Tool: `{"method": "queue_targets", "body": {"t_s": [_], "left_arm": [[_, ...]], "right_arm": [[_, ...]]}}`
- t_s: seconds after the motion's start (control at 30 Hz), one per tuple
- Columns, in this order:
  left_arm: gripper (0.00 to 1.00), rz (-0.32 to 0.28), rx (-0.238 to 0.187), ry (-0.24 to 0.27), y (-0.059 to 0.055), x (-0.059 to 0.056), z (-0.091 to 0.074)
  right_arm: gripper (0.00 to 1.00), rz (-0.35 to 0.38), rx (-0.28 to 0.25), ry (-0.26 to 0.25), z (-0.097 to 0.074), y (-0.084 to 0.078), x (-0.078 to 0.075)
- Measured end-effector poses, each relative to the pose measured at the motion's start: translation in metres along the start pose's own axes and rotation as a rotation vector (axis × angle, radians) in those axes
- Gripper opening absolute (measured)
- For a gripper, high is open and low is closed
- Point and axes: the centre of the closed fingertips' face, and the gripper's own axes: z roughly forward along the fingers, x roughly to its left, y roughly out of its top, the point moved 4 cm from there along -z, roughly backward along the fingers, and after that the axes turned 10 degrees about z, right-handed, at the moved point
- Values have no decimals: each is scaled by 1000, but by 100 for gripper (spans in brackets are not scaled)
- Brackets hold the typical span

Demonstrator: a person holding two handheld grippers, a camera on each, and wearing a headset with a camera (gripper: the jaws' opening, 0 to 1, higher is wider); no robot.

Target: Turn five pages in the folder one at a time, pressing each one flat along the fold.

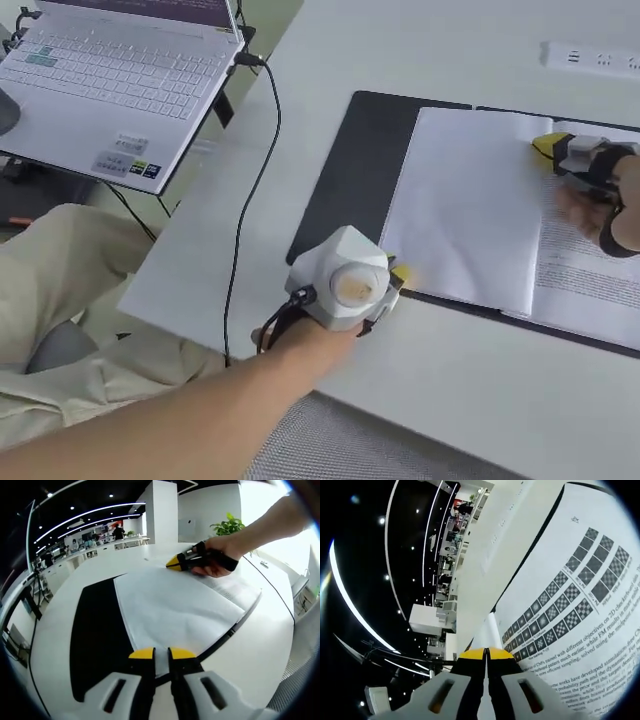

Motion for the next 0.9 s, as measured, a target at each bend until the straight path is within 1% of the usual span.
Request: {"method": "queue_targets", "body": {"t_s": [0.03,0.1,0.13,0.17,0.23,0.27,0.33,0.37,0.4,0.43,0.5,0.57,0.67,0.73,0.83,0.9], "left_arm": [[8,1,1,0,0,0,0],[8,4,1,1,0,0,0],[8,5,2,2,0,0,0],[8,3,2,1,0,0,0],[8,3,2,2,0,0,0],[8,3,1,2,0,-1,0],[8,7,1,3,0,-1,0],[8,6,1,3,0,0,0],[8,8,2,3,0,-1,0],[8,12,2,3,1,-1,0],[8,8,2,3,1,-1,0],[8,10,3,2,1,-1,0],[8,5,5,3,1,-1,0],[8,7,6,5,1,-1,0],[8,4,5,5,1,-1,0],[8,6,6,6,1,-1,0]], "right_arm": [[0,5,-23,8,3,4,1],[0,16,-50,12,5,8,3],[0,11,-77,19,7,12,5],[0,-4,-90,17,9,14,6],[0,-10,-95,16,12,15,7],[0,-11,-106,14,14,18,8],[0,-13,-108,-1,15,18,8],[0,-14,-109,1,16,18,9],[0,-25,-119,-3,16,18,10],[0,-56,-119,-11,15,16,10],[0,-65,-125,-10,15,15,11],[0,-63,-117,-28,12,14,10],[0,-29,-83,-47,9,14,6],[0,-41,-54,-53,5,10,4],[0,-29,-11,-61,-5,4,0],[0,-29,8,-63,-11,-1,-2]]}}
